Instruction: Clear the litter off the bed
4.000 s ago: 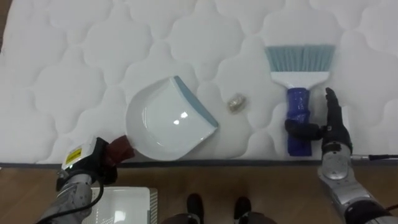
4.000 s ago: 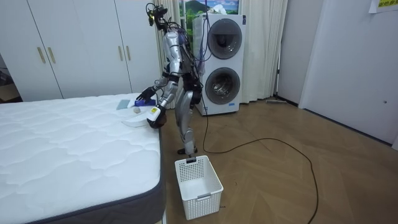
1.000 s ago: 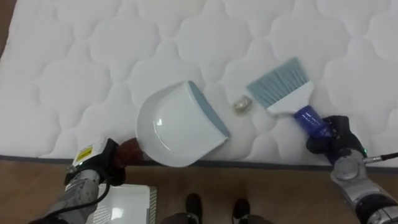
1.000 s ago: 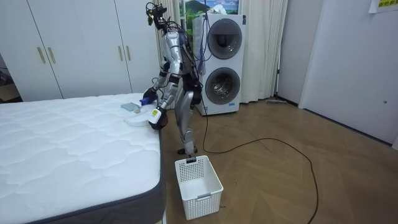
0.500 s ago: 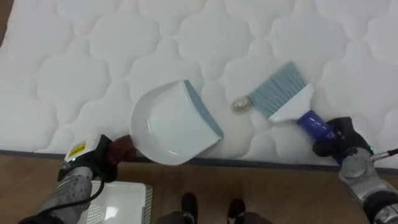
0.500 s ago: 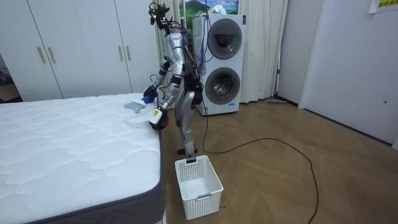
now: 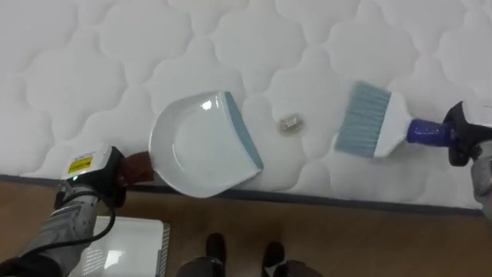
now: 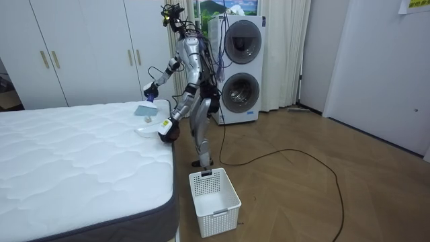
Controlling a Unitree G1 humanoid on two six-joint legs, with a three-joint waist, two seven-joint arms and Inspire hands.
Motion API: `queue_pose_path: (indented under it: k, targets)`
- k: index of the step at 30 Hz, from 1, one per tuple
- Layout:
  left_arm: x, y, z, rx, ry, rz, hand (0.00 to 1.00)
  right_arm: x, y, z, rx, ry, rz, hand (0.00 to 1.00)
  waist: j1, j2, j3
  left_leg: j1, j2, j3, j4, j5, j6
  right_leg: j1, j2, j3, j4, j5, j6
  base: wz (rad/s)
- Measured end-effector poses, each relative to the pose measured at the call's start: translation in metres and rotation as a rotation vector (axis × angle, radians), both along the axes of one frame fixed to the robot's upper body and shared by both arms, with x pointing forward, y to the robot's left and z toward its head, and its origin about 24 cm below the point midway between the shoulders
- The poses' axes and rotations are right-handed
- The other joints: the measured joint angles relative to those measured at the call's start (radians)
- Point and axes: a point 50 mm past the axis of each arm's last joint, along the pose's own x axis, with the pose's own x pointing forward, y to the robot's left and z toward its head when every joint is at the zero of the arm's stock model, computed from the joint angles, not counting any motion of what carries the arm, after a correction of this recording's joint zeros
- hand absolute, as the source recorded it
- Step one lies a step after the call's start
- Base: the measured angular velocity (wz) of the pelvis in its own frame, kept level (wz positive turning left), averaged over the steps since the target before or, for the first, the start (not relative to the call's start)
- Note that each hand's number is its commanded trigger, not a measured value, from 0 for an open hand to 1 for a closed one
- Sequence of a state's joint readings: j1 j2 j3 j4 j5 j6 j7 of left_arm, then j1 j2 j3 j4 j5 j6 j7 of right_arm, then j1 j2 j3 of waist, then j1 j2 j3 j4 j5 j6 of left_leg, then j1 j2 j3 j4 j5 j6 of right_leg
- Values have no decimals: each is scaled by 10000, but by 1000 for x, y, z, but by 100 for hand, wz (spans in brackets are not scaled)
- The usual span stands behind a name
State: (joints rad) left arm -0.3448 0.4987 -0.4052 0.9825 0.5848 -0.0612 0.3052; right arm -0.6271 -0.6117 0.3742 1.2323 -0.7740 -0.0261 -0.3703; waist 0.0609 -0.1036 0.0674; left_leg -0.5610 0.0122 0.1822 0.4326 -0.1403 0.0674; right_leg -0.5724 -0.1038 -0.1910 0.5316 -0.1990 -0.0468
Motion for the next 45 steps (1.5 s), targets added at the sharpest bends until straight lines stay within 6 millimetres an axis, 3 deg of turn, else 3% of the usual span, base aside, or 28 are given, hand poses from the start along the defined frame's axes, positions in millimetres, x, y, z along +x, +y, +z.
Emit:
queue_pose_path:
  k: [3, 7, 17, 22, 32, 45]
  targets:
    - [0, 0, 1, 37, -57, -28, 100, 7, 1, 12, -766, -168, 488, 100, -13, -26, 14, 0, -6, -1, -7, 0, 0, 9, -6, -6, -5, 0, 0, 0]
    - [5, 5, 9, 509, -322, -214, 100, 14, 10, 18, -1772, -225, 1288, 100, -24, -207, 113, -44, 53, -1, 14, -12, -15, 25, 24, -110, -64, 25, -41, 2]
    - [9, 4, 14, 1096, -548, -567, 100, 30, 19, 40, -4035, -193, 2099, 100, 96, -242, 92, -109, 130, 21, 122, -26, -34, 43, 78, -163, -159, 72, -41, 0]
    - [9, 5, 14, 1313, -332, -545, 100, 33, 23, 40, -4796, 269, 2467, 100, 218, -246, 92, 137, 193, 44, 82, -48, -67, 312, 160, -155, -312, 114, -75, -2]
    - [10, 5, 15, 1317, -144, -443, 100, 31, 18, 34, -4779, 1910, 1826, 100, 306, -259, 83, 191, 300, 103, 31, -52, -100, 476, 197, -400, -536, 177, -123, 0]
    - [16, 4, 19, 1320, -287, -417, 100, 26, 11, 27, -4008, 2256, 1170, 100, 302, -220, 110, 189, 276, -35, -44, -53, -101, 597, 201, -573, -689, 194, -111, 2]
